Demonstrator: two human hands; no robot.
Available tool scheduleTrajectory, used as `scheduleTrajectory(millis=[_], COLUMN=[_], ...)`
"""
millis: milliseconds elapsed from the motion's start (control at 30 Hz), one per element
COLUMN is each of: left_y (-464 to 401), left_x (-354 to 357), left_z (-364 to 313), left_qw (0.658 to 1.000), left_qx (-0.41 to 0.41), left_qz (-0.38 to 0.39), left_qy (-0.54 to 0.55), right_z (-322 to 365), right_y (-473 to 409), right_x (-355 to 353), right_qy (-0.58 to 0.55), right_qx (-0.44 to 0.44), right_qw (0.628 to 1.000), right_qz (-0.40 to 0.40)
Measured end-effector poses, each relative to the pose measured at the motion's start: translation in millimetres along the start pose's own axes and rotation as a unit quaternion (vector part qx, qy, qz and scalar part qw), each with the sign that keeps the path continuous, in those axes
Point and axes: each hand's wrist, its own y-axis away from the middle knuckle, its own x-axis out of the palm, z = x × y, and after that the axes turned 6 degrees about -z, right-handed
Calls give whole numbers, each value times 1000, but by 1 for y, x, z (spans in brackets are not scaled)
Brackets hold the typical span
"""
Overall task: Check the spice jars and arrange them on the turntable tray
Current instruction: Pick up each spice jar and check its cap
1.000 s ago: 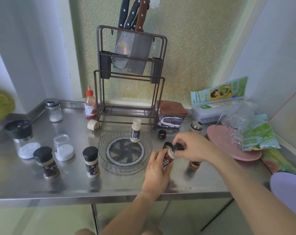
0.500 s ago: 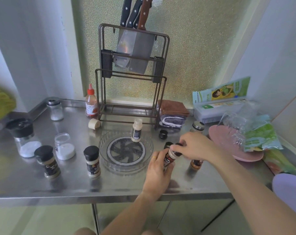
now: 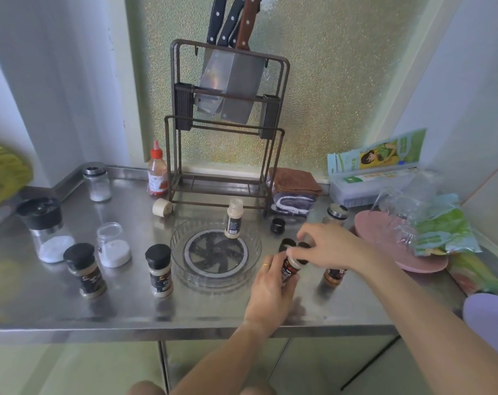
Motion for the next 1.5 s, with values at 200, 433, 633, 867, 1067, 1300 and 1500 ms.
scheduleTrajectory(millis=[200,433,633,867,1067,1300,1500], left_y=[1,2,2,3,0,2,11], left_x=[2,4,2,2,-1,-2,-4], left_z=[-2,5,0,0,0,1,-4], left_qw=[1000,999,1000,999,995,995,994], left_qx=[-6,-31,-23,-47,-67,-66,-89], left_qz=[9,-6,-3,-23,-71,-70,-46], left_qy=[-8,12,7,15,1,-39,-39], right_z=[4,7,9,13,20,11,-45], right_y=[0,2,0,-6,-3,4,16], right_x=[0,5,3,14,36,36,16], right_qy=[26,21,35,13,-16,-57,-57], right_qx=[12,-11,-3,-10,-33,-20,70], right_qw=[1000,1000,999,996,987,990,959], right_qz=[-5,-10,-41,-90,-155,-129,-267])
